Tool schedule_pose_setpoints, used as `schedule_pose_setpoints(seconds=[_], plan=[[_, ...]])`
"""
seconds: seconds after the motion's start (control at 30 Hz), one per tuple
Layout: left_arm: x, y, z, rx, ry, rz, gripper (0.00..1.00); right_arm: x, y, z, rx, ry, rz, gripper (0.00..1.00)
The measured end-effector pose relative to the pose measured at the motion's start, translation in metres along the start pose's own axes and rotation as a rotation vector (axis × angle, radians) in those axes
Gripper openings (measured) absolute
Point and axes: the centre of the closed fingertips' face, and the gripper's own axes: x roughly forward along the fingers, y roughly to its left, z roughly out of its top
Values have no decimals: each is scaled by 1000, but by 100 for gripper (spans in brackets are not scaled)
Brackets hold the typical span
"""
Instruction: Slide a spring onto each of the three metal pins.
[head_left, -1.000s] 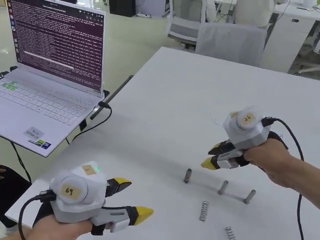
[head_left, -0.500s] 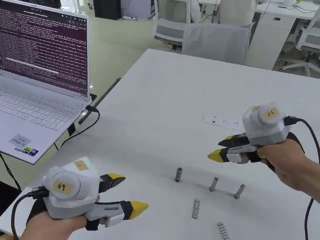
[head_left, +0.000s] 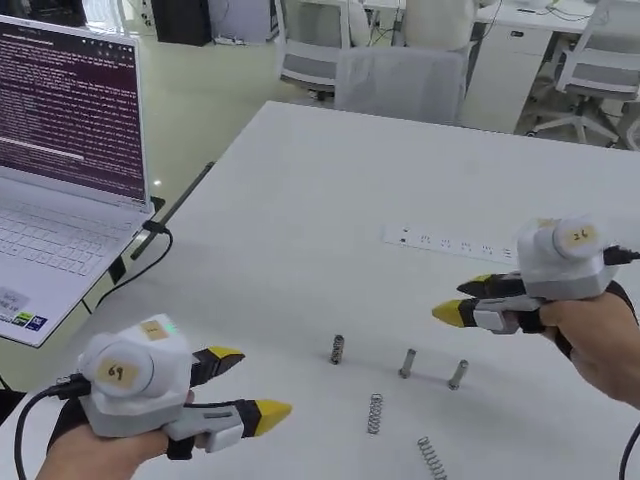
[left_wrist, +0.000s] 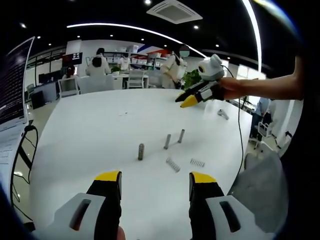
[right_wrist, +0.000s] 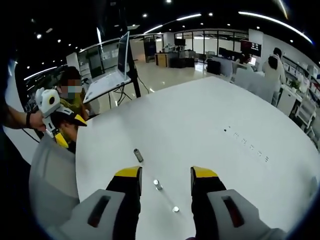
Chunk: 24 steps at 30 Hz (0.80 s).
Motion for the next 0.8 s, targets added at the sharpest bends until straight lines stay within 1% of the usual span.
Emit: schedule_pose_setpoints(seconds=[0.17, 0.4, 0.5, 0.57, 0.6, 0.67, 0.73, 0.8], plan=[[5, -2, 3, 5, 2, -10, 49, -14, -3, -7, 33, -23, -24, 38], [15, -5, 4, 3, 7, -30, 49, -32, -6, -27, 84, -41, -58, 39], [20, -6, 4, -1, 10, -36, 49, -38, -6, -33, 93, -48, -67, 40], [23, -6, 4, -3, 10, -41, 49, -42, -6, -37, 104, -60, -75, 40], [24, -6, 5, -4, 10, -44, 49, -45, -5, -38, 113, -78, -73, 41], [27, -8, 5, -4, 14, -50, 49, -49, -5, -43, 130, -91, -81, 42], [29, -8, 6, -3, 14, -55, 49, -53, -3, -48, 138, -102, -82, 43], [31, -9, 7, -3, 14, -58, 48, -56, -5, -55, 148, -108, -88, 44]])
